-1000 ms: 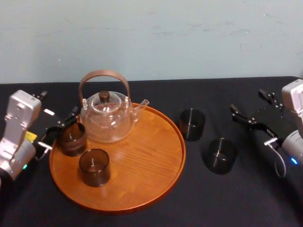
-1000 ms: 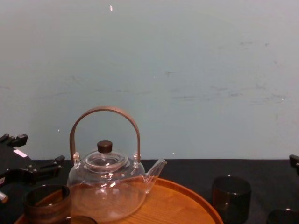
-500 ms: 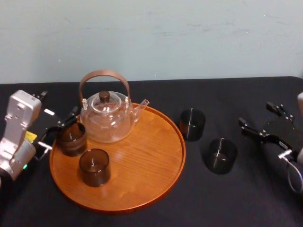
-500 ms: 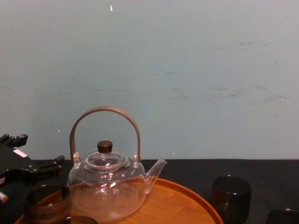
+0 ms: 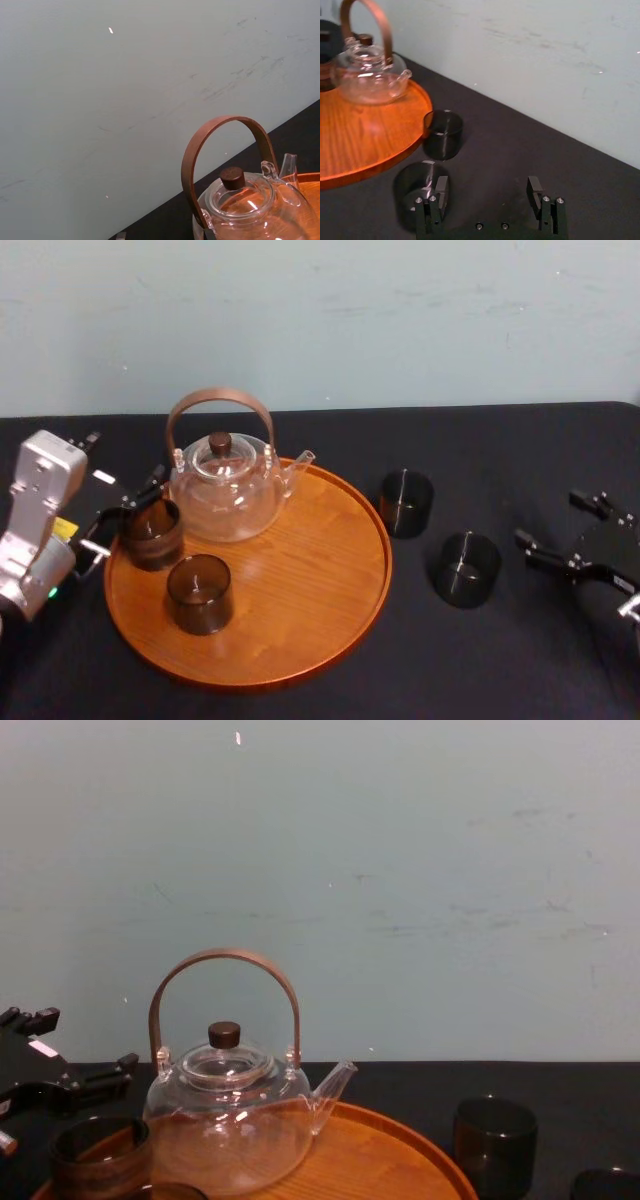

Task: Pick up the glass from the table and place it on the tray.

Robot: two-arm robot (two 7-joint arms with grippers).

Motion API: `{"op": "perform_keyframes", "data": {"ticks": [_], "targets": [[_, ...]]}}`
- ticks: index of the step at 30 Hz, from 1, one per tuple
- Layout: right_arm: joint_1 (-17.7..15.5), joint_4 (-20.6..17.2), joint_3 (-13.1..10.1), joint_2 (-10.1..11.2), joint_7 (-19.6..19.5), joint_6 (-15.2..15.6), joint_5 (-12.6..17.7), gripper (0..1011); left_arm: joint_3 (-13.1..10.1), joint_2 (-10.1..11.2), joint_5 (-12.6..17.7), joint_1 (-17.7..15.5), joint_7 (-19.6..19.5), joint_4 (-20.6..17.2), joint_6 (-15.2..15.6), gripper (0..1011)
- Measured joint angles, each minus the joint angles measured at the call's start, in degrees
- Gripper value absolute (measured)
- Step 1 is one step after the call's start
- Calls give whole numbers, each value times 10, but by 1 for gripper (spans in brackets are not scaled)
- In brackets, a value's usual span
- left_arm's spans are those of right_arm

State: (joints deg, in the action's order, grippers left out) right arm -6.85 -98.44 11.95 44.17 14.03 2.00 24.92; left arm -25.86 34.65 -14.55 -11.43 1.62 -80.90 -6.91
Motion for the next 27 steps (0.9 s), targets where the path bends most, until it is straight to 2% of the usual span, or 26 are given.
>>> {"op": "perform_keyframes", "data": {"ticks": [5, 11, 20, 27], "targets": [[-15, -6, -4, 15, 32, -2, -2, 1002, 0, 0, 0, 0, 0, 0, 0, 1001], [-21, -7, -5, 21, 52, 2, -10, 1002, 0, 0, 0, 0, 0, 0, 0, 1001], [-24, -8, -5, 18, 78, 14, -21, 1002, 0, 0, 0, 0, 0, 0, 0, 1001], [-22, -6, -4, 7, 94, 23, -27, 1002, 0, 0, 0, 0, 0, 0, 0, 1002]]}}
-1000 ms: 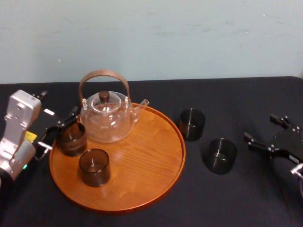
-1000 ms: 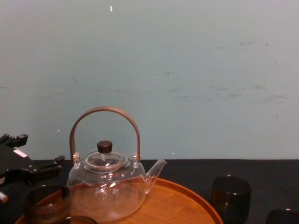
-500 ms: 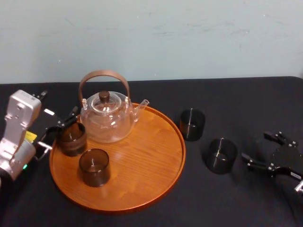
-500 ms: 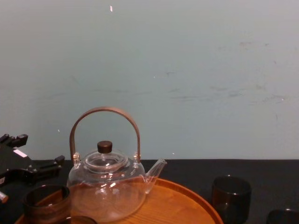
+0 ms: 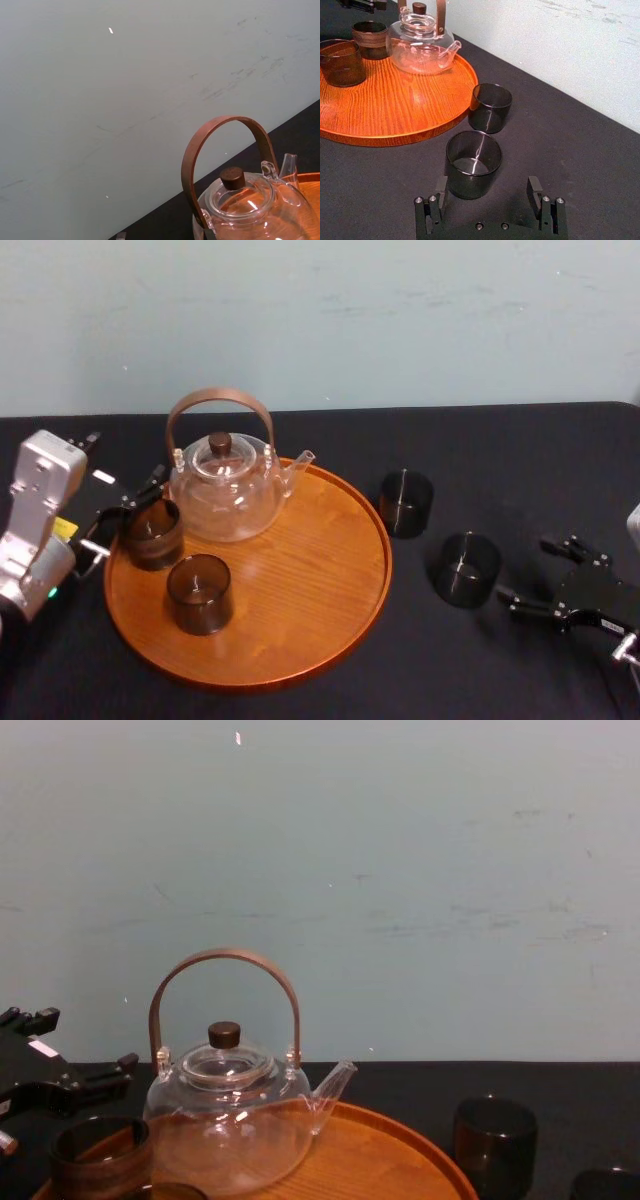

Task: Pick up the glass from the table and place it on the tray.

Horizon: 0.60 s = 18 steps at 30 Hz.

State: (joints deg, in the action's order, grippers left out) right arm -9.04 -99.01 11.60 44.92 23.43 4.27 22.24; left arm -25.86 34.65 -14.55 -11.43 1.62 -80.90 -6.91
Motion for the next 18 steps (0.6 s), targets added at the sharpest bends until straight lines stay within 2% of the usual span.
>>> {"op": "perform_keyframes", "data": {"ticks": [11, 18], "targets": [[13, 12, 1, -21, 18, 12, -11, 1002, 0, 0, 0, 0, 0, 0, 0, 1001], [29, 19, 8, -33, 31, 39, -10, 1002, 0, 0, 0, 0, 0, 0, 0, 1001]]}}
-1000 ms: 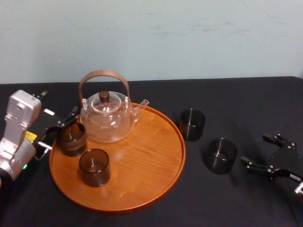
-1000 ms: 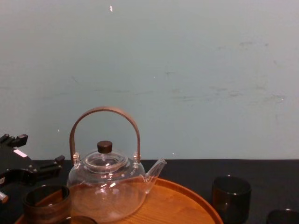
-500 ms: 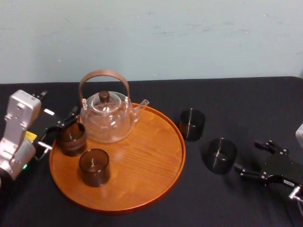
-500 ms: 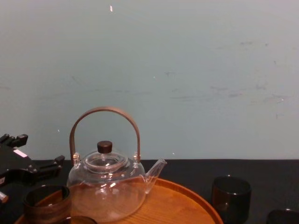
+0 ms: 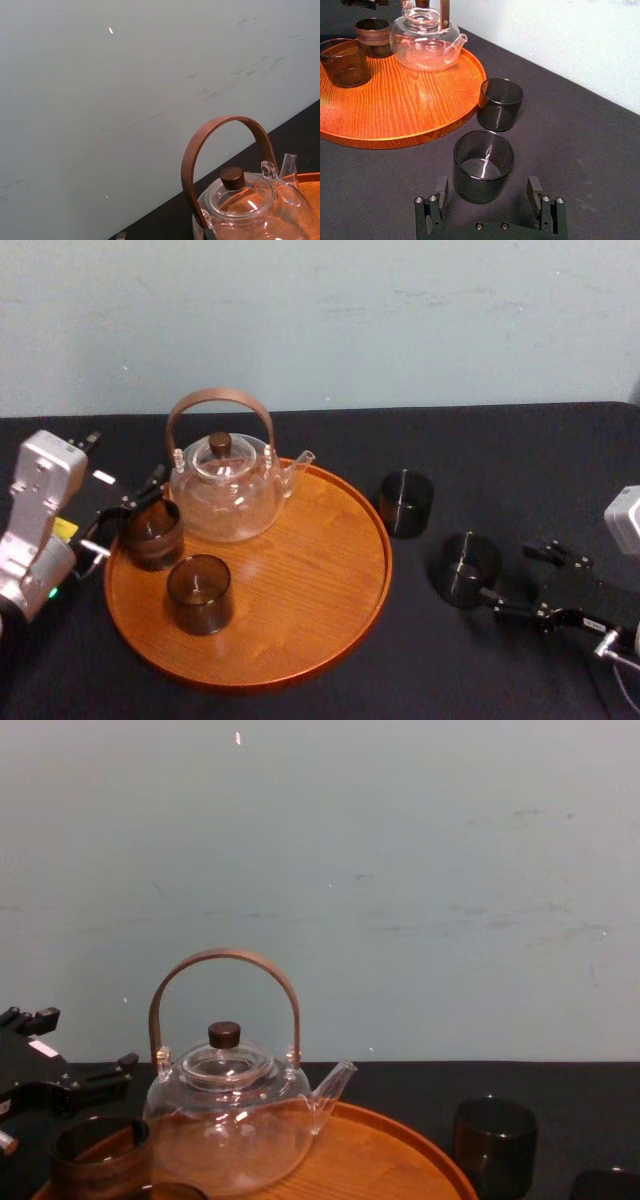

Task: Pick up the glass from the table and place it on the tray.

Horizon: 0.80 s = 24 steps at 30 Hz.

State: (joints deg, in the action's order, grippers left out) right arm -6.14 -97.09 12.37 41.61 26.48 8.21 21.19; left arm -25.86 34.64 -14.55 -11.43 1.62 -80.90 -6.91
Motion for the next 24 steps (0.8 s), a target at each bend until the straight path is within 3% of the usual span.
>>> {"op": "perform_keyframes", "data": {"ticks": [24], "targets": [[66, 43, 42, -26, 15, 45, 10, 1002, 0, 0, 0, 0, 0, 0, 0, 1002]]}}
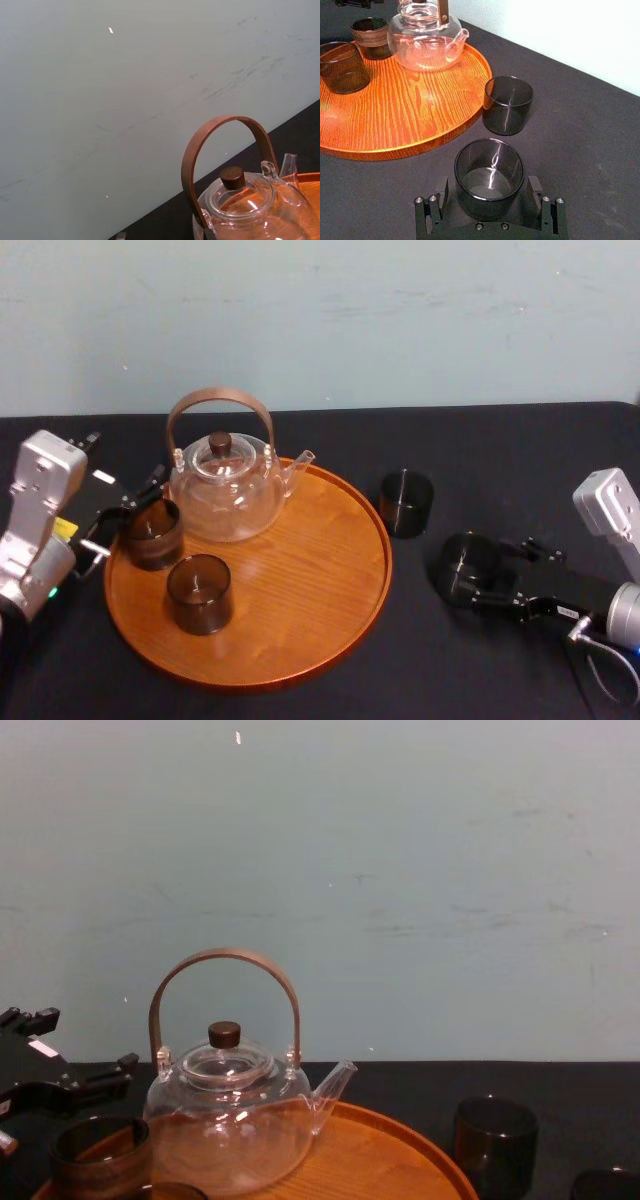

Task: Pick up the glass from the table and place it on the tray.

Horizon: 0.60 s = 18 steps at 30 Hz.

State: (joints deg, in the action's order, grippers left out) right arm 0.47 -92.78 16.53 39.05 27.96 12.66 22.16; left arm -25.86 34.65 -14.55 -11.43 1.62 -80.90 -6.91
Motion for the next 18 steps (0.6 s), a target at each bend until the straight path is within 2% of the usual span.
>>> {"op": "perform_keyframes", "data": {"ticks": [18], "targets": [[29, 21, 20, -8, -1, 5, 1, 1002, 0, 0, 0, 0, 0, 0, 0, 1001]]}}
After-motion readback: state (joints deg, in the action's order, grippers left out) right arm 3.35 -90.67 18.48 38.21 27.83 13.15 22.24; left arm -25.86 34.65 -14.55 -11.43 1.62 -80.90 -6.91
